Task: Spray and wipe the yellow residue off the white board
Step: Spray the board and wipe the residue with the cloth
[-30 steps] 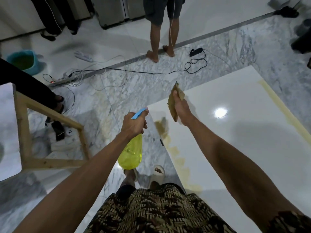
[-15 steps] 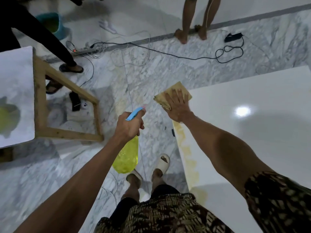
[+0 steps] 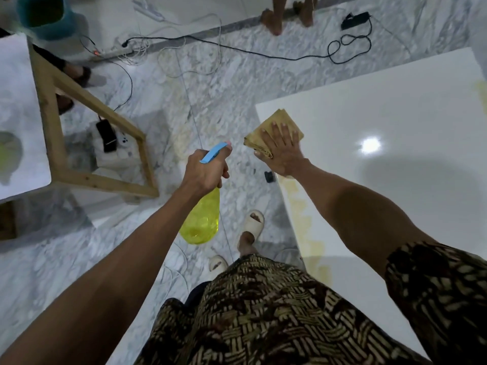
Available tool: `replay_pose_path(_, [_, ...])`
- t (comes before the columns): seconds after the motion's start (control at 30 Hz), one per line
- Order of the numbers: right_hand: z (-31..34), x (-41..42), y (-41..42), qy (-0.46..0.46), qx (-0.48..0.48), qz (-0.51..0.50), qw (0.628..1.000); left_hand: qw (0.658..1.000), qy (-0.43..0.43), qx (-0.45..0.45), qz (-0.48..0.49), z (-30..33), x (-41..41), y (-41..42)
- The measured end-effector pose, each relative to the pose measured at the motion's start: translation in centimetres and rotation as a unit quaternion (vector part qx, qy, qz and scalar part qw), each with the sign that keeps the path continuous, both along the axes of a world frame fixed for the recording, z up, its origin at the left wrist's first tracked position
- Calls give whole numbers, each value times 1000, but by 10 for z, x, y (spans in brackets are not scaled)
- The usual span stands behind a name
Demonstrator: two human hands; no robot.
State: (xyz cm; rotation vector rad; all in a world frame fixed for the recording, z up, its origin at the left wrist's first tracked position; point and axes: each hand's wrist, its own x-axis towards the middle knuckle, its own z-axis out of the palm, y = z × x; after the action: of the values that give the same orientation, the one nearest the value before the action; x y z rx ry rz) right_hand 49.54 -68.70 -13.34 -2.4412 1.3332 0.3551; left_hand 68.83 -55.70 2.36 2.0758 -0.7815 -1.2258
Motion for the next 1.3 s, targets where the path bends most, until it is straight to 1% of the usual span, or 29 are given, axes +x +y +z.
replay_pose_path(0.07, [5,-7,16,3,21,-40,999,1000,4,-3,0,-1,1,16])
replay_pose_path(0.23, [10,-39,85,5,54,-77,996,1000,-9,-8,-26,-2,-1,69])
replay_pose_path(0.57, [12,-97,218,17,51,-123,991,997,-10,-15,-70,-8,-35,181])
replay_pose_path(0.67, [10,-121,261,23,37,-133,990,994,-16,-17,-105,-7,-58,212])
replay_pose_path(0.77, [8,-142,296,11,32,-134,990,992,-26,-10,-124,-6,-76,237])
replay_pose_path(0.83, [6,-157,320,2,23,-142,990,991,-20,-18,-134,-3,-91,255])
replay_pose_path(0.97, [5,-182,359,-23,36,-157,987,989,-12,-32,-144,-2,-119,281])
replay_pose_path(1.2, [-8,-234,441,-60,-43,-153,986,988,-19,-46,-145,1,-180,332])
replay_pose_path(1.3, [-14,-263,481,-58,-71,-152,984,989,-12,-50,-141,1,-216,366])
